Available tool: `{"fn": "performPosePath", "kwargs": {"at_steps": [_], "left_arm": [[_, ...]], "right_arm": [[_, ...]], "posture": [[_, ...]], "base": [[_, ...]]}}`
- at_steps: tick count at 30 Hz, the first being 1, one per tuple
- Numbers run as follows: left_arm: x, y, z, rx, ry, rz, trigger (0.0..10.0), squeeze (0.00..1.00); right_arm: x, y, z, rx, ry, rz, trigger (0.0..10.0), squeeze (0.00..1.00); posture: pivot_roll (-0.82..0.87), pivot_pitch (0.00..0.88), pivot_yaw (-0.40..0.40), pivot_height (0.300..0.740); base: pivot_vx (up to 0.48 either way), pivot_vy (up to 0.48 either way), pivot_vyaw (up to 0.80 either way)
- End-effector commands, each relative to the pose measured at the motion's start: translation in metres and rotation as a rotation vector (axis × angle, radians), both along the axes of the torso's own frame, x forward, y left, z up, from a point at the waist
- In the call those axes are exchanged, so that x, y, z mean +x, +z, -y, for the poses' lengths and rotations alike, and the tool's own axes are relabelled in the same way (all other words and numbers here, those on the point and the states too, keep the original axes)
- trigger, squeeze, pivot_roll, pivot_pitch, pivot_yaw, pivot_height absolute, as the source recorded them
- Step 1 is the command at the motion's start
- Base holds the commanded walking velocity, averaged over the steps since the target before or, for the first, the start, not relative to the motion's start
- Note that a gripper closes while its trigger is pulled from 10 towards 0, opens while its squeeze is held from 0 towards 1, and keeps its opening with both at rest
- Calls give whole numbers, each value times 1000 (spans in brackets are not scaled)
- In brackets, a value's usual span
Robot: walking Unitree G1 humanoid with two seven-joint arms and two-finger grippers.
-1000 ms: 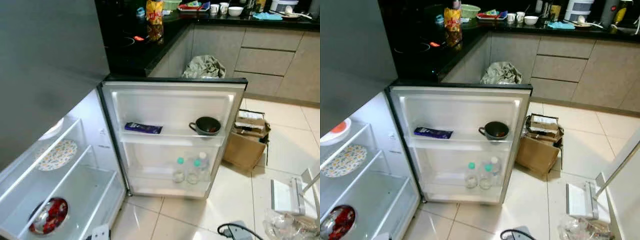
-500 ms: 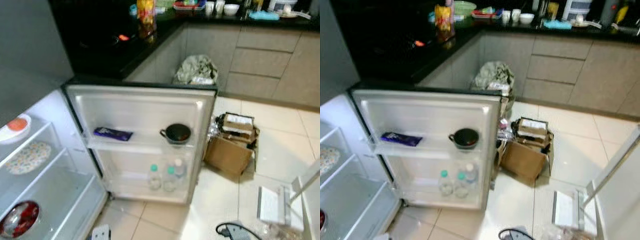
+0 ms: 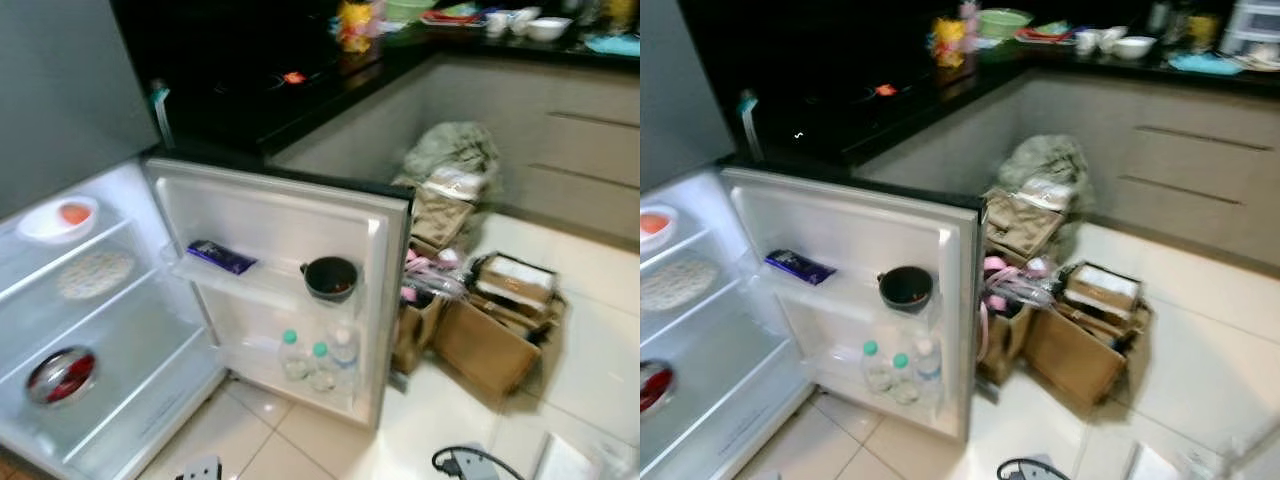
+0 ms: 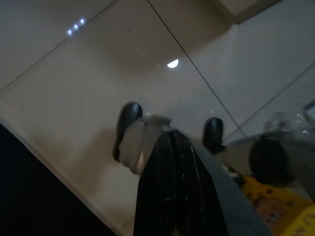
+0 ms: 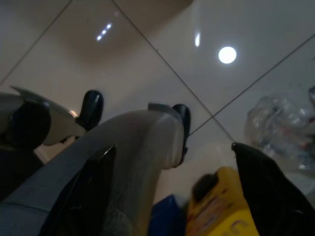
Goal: Restocking fridge
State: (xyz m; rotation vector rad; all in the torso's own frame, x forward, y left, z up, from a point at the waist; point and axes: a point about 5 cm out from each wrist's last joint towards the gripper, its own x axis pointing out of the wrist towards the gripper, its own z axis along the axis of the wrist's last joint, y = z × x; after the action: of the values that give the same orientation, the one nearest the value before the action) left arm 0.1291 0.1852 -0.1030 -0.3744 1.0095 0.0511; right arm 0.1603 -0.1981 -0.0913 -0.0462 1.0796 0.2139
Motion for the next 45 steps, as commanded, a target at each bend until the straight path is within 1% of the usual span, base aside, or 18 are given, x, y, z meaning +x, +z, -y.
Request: {"fn": "performPosePath", "kwargs": {"at_steps": [1,13,27,31,33,34,37,41,45], "left_arm": [[3,1,-3,10,1,2,10000,0],[2,1,-3,15,9,-5,10000,0],[1,0,-4,21,1,-13,10000,0],[1,0,-3,18,0,-14,10000,0],[1,0,-3,21,-8,-14,10000,0],[1,0,-3,27,-10,-12,10000,0],[1,0,-3,27,-10,-12,10000,0],[1,0,-6,40,4,-13,10000,0],[0,0,-8,40,22,-16,10000,0]], "right_arm": [[-5,-2,-3,12,-3,-18,10000,0],[-8,-3,0,11,0,-25,10000,0],[-7,-3,1,5,5,-22,10000,0],[-7,-2,3,-27,6,-19,10000,0],[-6,-2,5,-48,-7,-8,10000,0],[-5,-2,5,-41,-31,2,10000,0],[-5,-2,5,-41,-31,2,10000,0],[-5,-2,5,-46,-5,-1,10000,0],[-5,-1,8,-93,1,-3,10000,0]], "posture": [[-131,0,51,740],[-131,0,51,740],[-135,0,55,740],[-135,0,52,740],[-135,0,52,740],[-135,0,52,740],[-135,0,52,740],[-135,0,52,740],[-135,0,52,740]], "base": [[0,0,700],[0,0,704],[0,0,703],[0,0,716],[0,0,244],[0,0,0],[0,0,0],[0,-480,0],[0,-185,0]]}}
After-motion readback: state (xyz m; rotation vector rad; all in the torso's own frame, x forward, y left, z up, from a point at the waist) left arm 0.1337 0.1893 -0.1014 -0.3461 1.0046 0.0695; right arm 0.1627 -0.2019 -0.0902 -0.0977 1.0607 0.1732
